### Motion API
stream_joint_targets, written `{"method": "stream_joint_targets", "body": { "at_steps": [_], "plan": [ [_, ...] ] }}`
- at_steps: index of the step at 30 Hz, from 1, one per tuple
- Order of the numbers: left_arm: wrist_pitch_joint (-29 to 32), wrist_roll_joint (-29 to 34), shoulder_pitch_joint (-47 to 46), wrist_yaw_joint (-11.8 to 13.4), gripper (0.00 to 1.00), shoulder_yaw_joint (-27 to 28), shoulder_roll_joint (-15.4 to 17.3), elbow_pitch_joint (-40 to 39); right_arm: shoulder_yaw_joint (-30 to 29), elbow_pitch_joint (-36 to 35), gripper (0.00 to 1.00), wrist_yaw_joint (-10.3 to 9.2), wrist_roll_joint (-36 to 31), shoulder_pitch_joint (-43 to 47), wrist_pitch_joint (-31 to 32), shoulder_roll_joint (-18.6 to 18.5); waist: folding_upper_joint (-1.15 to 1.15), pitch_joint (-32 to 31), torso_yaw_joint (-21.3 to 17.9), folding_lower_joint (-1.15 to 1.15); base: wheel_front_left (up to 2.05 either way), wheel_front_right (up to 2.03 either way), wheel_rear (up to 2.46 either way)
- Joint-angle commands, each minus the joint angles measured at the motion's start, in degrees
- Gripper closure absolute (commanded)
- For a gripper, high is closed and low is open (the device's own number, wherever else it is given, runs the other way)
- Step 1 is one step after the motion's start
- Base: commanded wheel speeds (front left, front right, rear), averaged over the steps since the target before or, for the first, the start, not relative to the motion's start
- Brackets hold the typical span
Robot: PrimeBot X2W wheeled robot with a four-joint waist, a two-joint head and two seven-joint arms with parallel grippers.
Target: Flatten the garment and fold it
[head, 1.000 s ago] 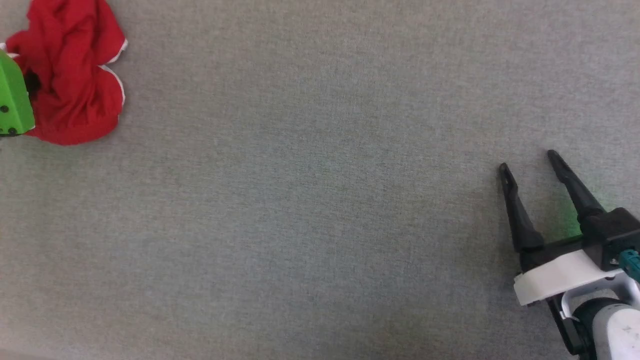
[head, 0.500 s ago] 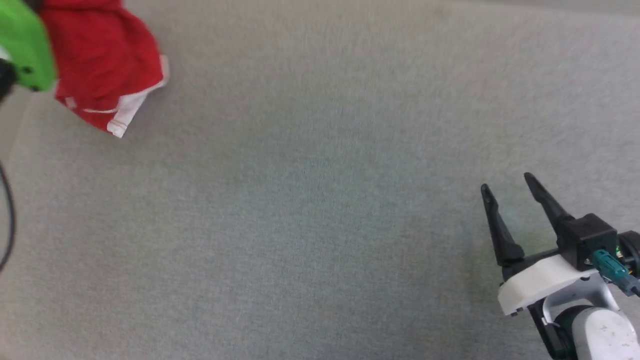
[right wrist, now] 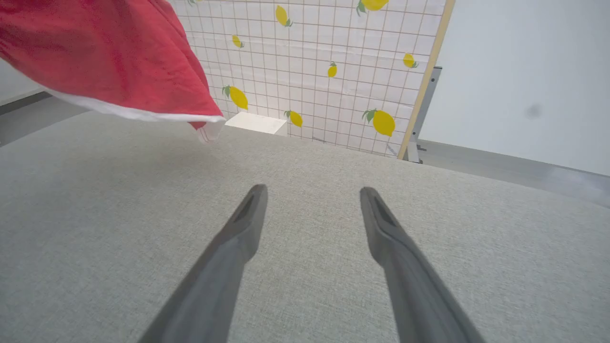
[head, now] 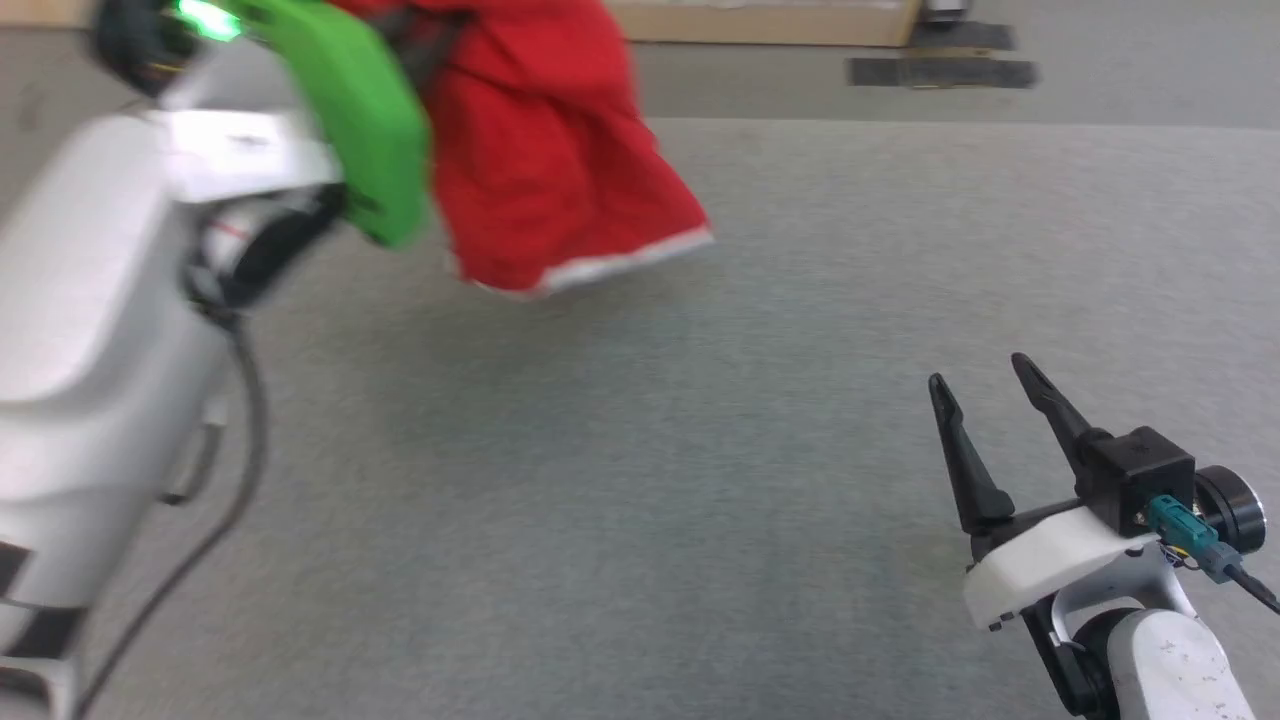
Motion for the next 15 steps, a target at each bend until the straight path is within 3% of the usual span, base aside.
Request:
{"method": "stream_joint_targets", "body": {
  "at_steps": [1,4,7,11,15],
  "plan": [
    [1.6,-1.6,0.8,0.7,1.00,-0.8,-1.5,-1.1,-0.2,0.3,0.00,-0.09,-0.1,-1.0,-0.6,0.4,0.00,-1.4,-5.8,0.01,0.00,0.00,0.00],
    [7.4,-5.1,3.7,2.7,1.00,-3.2,-3.3,-4.3,-0.7,0.7,0.00,-0.09,-0.7,-1.3,-1.3,0.8,0.00,-0.6,-8.7,0.01,0.00,0.00,0.00],
    [11.9,-6.7,6.3,4.9,1.00,-5.0,-3.0,-7.1,-1.1,1.0,0.00,-0.09,-1.2,-1.6,-2.1,1.3,0.00,0.6,-11.1,0.01,0.00,0.00,0.00],
    [13.1,-5.6,7.8,7.5,1.00,-5.3,-1.1,-7.1,-0.8,1.7,0.00,-0.09,-1.7,-2.3,-3.2,1.9,0.00,3.1,-14.3,0.01,0.00,0.00,0.00],
    [13.6,-3.6,7.5,7.6,1.00,-6.1,0.6,-3.4,-0.7,2.5,0.00,-0.09,-1.9,-3.2,-4.5,2.4,0.00,5.7,-16.6,0.01,0.00,0.00,0.00]
  ]
}}
